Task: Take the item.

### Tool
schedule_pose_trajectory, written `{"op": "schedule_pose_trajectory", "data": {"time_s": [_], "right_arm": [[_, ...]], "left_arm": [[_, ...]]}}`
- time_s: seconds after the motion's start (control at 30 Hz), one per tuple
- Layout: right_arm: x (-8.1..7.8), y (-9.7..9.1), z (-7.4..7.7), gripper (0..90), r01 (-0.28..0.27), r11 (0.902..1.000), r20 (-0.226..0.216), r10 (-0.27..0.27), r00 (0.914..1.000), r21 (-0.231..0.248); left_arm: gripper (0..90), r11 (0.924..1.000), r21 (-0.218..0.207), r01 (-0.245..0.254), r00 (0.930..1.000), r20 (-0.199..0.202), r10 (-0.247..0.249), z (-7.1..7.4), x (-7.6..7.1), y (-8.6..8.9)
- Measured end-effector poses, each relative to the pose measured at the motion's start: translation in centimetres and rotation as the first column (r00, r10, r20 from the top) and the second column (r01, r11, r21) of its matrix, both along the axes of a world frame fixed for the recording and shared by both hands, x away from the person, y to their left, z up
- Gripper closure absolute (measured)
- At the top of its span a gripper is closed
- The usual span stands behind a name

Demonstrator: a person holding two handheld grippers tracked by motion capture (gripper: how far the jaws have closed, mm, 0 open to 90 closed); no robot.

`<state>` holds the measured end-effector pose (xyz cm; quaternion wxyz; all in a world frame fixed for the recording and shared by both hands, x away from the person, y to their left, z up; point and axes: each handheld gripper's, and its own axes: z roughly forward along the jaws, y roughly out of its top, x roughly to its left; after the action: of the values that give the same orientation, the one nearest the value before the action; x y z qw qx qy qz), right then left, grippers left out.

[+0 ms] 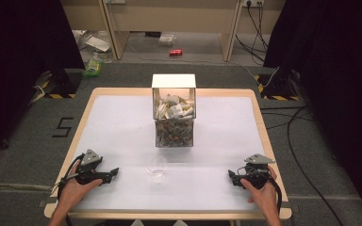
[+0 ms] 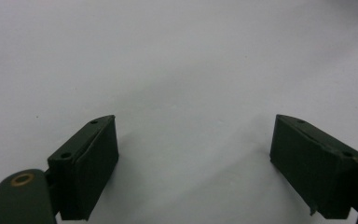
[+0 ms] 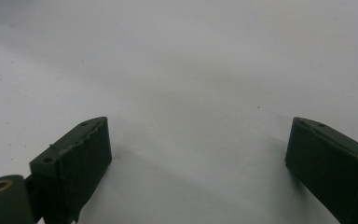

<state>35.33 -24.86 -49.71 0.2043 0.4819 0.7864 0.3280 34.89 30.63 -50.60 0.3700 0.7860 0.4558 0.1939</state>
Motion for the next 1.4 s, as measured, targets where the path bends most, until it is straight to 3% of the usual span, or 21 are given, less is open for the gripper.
{"op": "schedule_pose_trajectory", "data": {"time_s": [0.53, 0.67, 0.9, 1.17, 1.4], "right_arm": [[0.0, 0.0, 0.0, 7.3, 0.0, 1.0, -0.001, 0.0, 1.0, 0.001], [0.0, 0.0, 0.0, 7.3, 0.0, 1.0, 0.0, 0.0, 1.0, 0.0], [0.0, 0.0, 0.0, 7.3, 0.0, 1.0, -0.001, 0.0, 1.0, 0.0], [0.0, 0.0, 0.0, 7.3, -0.002, 1.0, 0.002, 0.002, 1.0, -0.002], [0.0, 0.0, 0.0, 7.3, -0.004, 1.0, 0.003, 0.004, 1.0, -0.003]], "left_arm": [[16.5, 0.9998, -0.018, -0.01, 0.9999, -0.002, 0.01, 0.2, 0.1, 0.2], [17.0, 0.9997, -0.024, 0.006, 0.9989, 0.046, -0.005, 0.8, 0.1, 0.1], [16.9, 0.9933, -0.104, 0.049, 0.9944, 0.099, -0.038, 3.2, 0.0, -0.4], [16.0, 0.9853, -0.132, 0.108, 0.9819, 0.169, -0.085, 6.8, 0.5, -2.2], [15.8, 0.9734, -0.161, 0.163, 0.9709, 0.201, -0.13, 9.3, 0.7, -3.9]]}}
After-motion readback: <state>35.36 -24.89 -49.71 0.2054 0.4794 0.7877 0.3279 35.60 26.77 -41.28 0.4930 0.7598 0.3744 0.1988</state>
